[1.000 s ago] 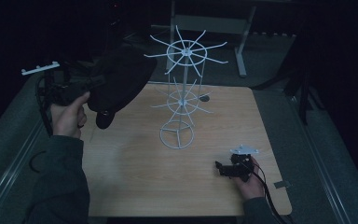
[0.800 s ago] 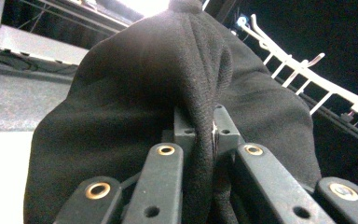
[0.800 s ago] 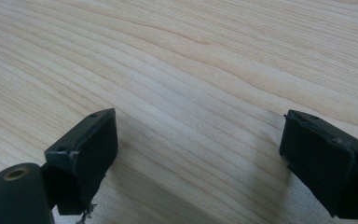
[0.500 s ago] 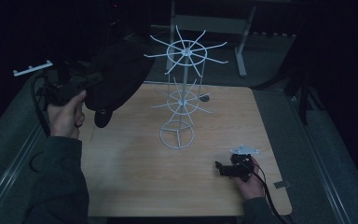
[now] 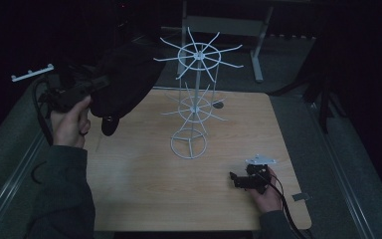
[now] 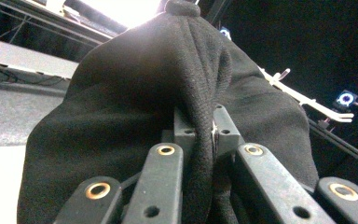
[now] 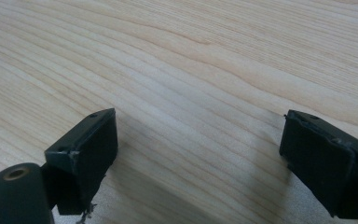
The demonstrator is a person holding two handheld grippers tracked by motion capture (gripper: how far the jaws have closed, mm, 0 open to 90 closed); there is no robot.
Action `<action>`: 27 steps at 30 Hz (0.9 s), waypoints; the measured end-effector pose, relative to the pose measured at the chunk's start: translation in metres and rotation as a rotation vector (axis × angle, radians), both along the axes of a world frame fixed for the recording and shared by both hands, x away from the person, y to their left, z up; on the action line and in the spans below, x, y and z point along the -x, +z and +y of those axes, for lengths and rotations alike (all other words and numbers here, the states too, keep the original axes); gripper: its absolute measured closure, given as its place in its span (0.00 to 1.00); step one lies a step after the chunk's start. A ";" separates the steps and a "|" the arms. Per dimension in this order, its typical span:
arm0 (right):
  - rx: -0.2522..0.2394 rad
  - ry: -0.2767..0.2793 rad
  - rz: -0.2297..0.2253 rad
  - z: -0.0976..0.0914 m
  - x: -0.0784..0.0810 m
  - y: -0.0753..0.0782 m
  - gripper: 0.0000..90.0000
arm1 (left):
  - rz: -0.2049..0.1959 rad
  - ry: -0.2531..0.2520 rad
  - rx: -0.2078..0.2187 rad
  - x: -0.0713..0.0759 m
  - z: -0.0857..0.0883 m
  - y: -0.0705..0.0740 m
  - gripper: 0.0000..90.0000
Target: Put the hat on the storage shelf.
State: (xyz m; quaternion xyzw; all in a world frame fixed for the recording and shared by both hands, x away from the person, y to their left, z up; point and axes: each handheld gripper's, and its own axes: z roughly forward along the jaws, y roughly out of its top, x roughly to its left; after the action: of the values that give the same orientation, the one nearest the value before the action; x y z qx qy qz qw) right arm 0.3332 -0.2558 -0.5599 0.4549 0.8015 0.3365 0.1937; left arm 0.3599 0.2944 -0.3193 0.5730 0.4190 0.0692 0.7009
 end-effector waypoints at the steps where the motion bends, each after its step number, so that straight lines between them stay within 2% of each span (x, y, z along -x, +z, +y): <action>1: 0.000 0.000 0.000 0.000 0.000 0.000 0.12 | -0.004 0.001 0.002 0.000 0.000 0.000 0.95; 13: 0.000 0.000 0.000 0.000 0.000 0.000 0.12 | -0.025 -0.003 0.041 0.003 0.003 0.003 0.95; 21: 0.000 0.000 0.000 0.000 0.000 0.000 0.12 | -0.029 0.009 0.052 0.004 0.005 0.004 0.95; 27: 0.000 0.000 0.000 0.000 0.000 0.000 0.12 | -0.042 0.017 0.077 0.008 0.008 0.006 0.95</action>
State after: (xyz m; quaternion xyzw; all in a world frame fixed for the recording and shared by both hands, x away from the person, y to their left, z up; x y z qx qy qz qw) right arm 0.3332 -0.2558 -0.5599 0.4549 0.8015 0.3364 0.1937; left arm 0.3523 0.3026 -0.3137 0.5406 0.4112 0.0710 0.7305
